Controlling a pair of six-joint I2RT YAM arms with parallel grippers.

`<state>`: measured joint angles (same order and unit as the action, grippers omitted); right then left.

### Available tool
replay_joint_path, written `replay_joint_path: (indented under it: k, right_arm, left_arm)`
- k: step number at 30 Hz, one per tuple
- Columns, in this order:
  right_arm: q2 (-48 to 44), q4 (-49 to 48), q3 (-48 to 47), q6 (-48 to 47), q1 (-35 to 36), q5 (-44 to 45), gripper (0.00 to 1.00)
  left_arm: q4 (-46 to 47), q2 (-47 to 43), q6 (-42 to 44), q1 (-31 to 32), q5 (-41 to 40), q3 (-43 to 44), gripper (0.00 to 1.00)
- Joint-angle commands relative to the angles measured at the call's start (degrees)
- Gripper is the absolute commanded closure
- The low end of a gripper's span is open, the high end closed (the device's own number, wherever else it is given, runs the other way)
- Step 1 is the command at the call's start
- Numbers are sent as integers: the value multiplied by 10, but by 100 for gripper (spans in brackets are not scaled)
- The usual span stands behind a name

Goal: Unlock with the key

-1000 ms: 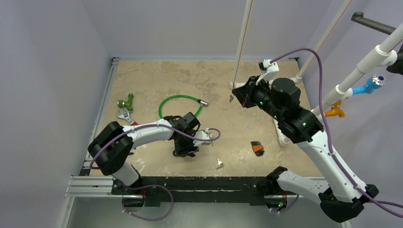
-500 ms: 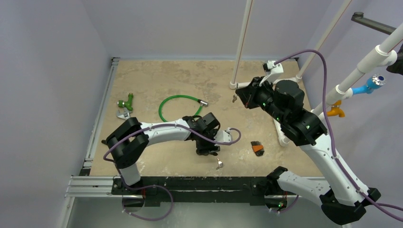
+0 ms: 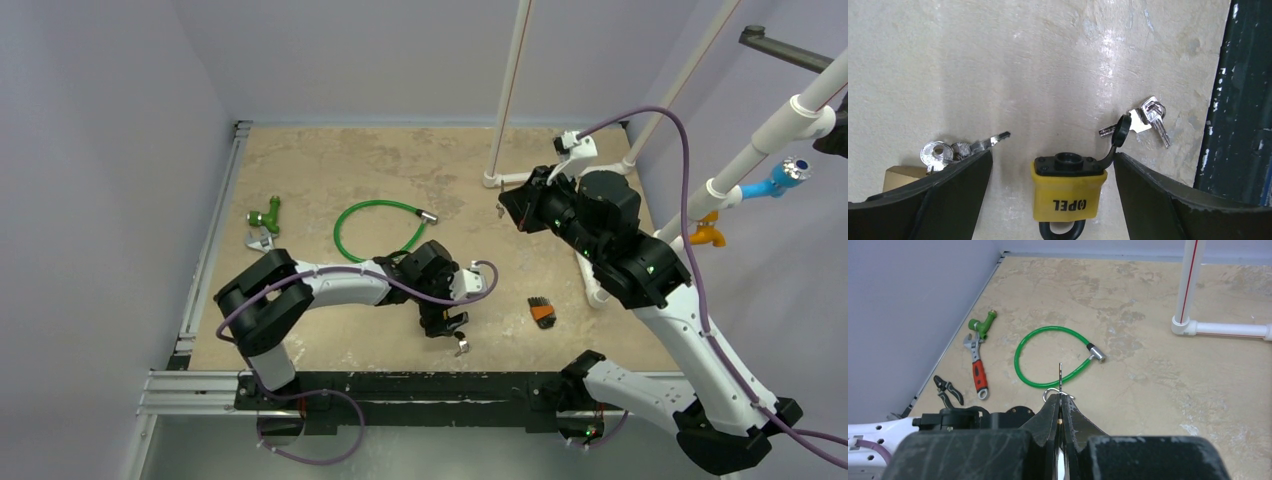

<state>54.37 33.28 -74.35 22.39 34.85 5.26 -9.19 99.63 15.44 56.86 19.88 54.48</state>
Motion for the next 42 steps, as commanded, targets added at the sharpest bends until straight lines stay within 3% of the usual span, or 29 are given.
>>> replay_joint_path:
  k: [1, 5, 9, 15, 20, 23, 27, 29, 31, 33, 34, 39, 42]
  right_arm:
    - [-1, -1, -24, -9, -1, 12, 100]
    - [7, 3, -29, -7, -2, 12, 100]
    - [12, 5, -40, -4, -1, 11, 100]
    - [20, 9, -51, 2, -1, 10, 100]
    - [25, 12, -57, 4, -1, 7, 100]
    - [25, 13, -56, 4, -1, 6, 100]
    - [24, 14, -52, 2, -2, 9, 100]
    - [25, 15, -52, -1, -2, 8, 100]
    - [27, 16, -55, -4, -2, 9, 100]
    - [27, 19, -57, -7, -1, 9, 100]
    - [26, 20, -57, -7, -2, 8, 100]
    - [23, 20, -55, -9, -1, 9, 100]
    - [24, 20, -55, -9, -1, 9, 100]
  left_arm:
    - [25, -37, -40, -46, 56, -45, 7]
    - [31, -64, -42, -81, 90, -80, 7]
    - [78, -74, -40, -77, 98, -128, 8]
    - [172, -73, 17, -12, 26, -194, 10]
    - [206, -48, 37, 1, -2, -195, 14]
    - [200, -29, 50, 2, -8, -194, 22]
    - [183, -32, 61, 10, -22, -193, 43]
    - [163, -37, 65, 17, -27, -188, 48]
    - [134, -44, 63, 19, -19, -179, 44]
    - [117, -63, 63, 20, -14, -179, 27]
    - [116, -71, 60, 20, -15, -181, 24]
    - [93, -89, 57, 18, -36, -161, 19]
    - [104, -97, 61, 15, -24, -176, 26]
